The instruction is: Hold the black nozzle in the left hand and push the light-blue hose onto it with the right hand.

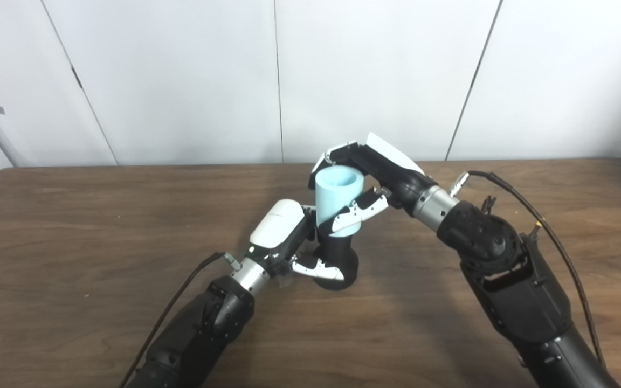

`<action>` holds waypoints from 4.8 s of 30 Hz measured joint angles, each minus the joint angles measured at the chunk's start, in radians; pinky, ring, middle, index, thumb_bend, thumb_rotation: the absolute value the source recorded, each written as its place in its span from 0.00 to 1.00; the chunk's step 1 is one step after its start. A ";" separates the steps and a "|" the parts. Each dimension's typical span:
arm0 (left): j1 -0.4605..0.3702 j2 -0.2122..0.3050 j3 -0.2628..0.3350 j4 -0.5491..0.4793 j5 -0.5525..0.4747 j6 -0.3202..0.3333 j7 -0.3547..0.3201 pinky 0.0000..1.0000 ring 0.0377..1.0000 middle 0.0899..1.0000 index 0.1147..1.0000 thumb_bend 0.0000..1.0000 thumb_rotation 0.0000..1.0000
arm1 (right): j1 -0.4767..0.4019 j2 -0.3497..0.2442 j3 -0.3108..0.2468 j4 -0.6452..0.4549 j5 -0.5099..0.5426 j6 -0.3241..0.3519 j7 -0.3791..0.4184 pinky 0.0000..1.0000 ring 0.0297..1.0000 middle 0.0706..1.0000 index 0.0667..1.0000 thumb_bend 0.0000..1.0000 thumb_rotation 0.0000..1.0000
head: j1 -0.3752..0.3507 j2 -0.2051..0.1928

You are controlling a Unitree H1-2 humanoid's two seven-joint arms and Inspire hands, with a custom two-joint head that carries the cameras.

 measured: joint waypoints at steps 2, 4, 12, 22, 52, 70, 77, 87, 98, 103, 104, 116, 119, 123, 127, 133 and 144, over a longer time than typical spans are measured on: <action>0.000 -0.001 0.002 0.000 0.000 0.000 -0.002 0.33 0.37 0.43 0.44 0.50 0.00 | 0.000 0.000 0.000 0.000 0.000 -0.002 0.000 0.33 0.39 0.44 0.48 0.52 0.00 | 0.000 0.000; 0.001 -0.002 0.002 -0.001 0.000 0.000 -0.003 0.33 0.37 0.43 0.44 0.50 0.00 | 0.003 -0.001 0.001 0.001 0.000 -0.010 0.000 0.32 0.39 0.44 0.49 0.52 0.00 | 0.000 0.000; 0.004 -0.003 0.009 -0.004 -0.004 0.001 -0.016 0.34 0.38 0.44 0.43 0.50 0.00 | 0.028 -0.011 0.011 0.038 -0.020 -0.147 -0.026 0.31 0.38 0.45 0.49 0.52 0.00 | 0.003 0.006; 0.021 -0.007 0.017 -0.032 -0.004 0.009 -0.037 0.34 0.37 0.43 0.44 0.50 0.00 | 0.103 -0.001 0.020 0.114 -0.041 -0.327 -0.138 0.31 0.39 0.45 0.47 0.52 0.00 | 0.009 0.021; 0.031 -0.010 0.022 -0.042 -0.002 0.032 -0.041 0.33 0.36 0.42 0.45 0.50 0.00 | 0.137 0.005 0.012 0.031 -0.047 -0.118 -0.117 0.76 0.94 0.99 1.00 0.94 0.15 | -0.002 0.009; 0.013 -0.020 0.021 -0.009 -0.002 0.031 -0.023 0.34 0.38 0.43 0.44 0.50 0.00 | 0.091 -0.053 -0.056 0.026 -0.065 0.059 -0.016 0.81 1.00 1.00 1.00 1.00 0.27 | 0.000 -0.005; 0.013 -0.019 0.022 -0.010 -0.008 0.031 -0.027 0.35 0.38 0.43 0.43 0.50 0.00 | 0.109 -0.093 -0.112 -0.005 0.059 -0.037 0.015 0.98 1.00 1.00 1.00 1.00 0.41 | -0.005 -0.006; 0.012 -0.016 0.021 -0.007 -0.023 0.030 -0.030 0.34 0.38 0.43 0.43 0.50 0.00 | 0.115 -0.181 -0.079 -0.152 -0.029 -0.288 0.043 0.90 1.00 1.00 0.95 0.74 0.77 | -0.008 -0.015; 0.003 -0.019 0.016 0.008 -0.024 0.024 -0.024 0.35 0.38 0.44 0.43 0.50 0.00 | 0.110 -0.180 -0.042 -0.157 -0.191 -0.417 0.048 0.90 0.98 0.98 0.95 0.68 0.86 | -0.009 -0.023; 0.002 -0.019 0.016 0.008 -0.025 0.023 -0.025 0.35 0.38 0.44 0.43 0.50 0.00 | 0.108 -0.181 -0.010 -0.155 -0.244 -0.448 0.059 0.94 1.00 1.00 0.96 0.72 0.95 | -0.009 -0.018; 0.002 -0.019 0.016 0.008 -0.025 0.023 -0.025 0.35 0.39 0.44 0.43 0.50 0.00 | 0.106 -0.181 0.000 -0.150 -0.255 -0.459 0.062 0.94 1.00 1.00 0.97 0.73 0.97 | -0.009 -0.018; 0.002 -0.018 0.016 0.008 -0.025 0.023 -0.026 0.35 0.38 0.43 0.43 0.50 0.00 | 0.097 -0.204 0.028 -0.139 -0.288 -0.474 0.127 0.94 1.00 0.99 0.95 0.77 0.93 | -0.009 -0.012; 0.002 -0.018 0.015 0.008 -0.025 0.023 -0.026 0.35 0.38 0.43 0.43 0.50 0.00 | 0.099 -0.206 0.031 -0.134 -0.290 -0.488 0.124 0.92 0.99 0.97 0.93 0.78 0.93 | -0.006 -0.012; 0.002 -0.018 0.015 0.009 -0.025 0.023 -0.025 0.34 0.38 0.43 0.44 0.50 0.00 | 0.098 -0.209 0.033 -0.132 -0.282 -0.488 0.125 0.90 0.96 0.93 0.88 0.79 0.92 | -0.006 -0.011; 0.002 -0.018 0.015 0.009 -0.025 0.022 -0.026 0.35 0.38 0.43 0.43 0.50 0.00 | 0.080 -0.214 0.046 -0.133 -0.275 -0.476 0.133 0.87 0.94 0.91 0.88 0.81 0.93 | -0.011 -0.009; 0.002 -0.018 0.016 0.009 -0.032 0.021 -0.032 0.35 0.39 0.43 0.43 0.50 0.00 | 0.055 -0.215 0.070 -0.142 -0.273 -0.436 0.162 0.84 0.91 0.92 0.92 0.81 0.89 | -0.014 -0.006; 0.003 -0.017 0.016 0.009 -0.033 0.022 -0.029 0.34 0.38 0.43 0.43 0.50 0.00 | 0.036 -0.205 0.103 -0.142 -0.275 -0.391 0.162 0.84 0.91 0.92 0.91 0.84 0.93 | -0.011 0.005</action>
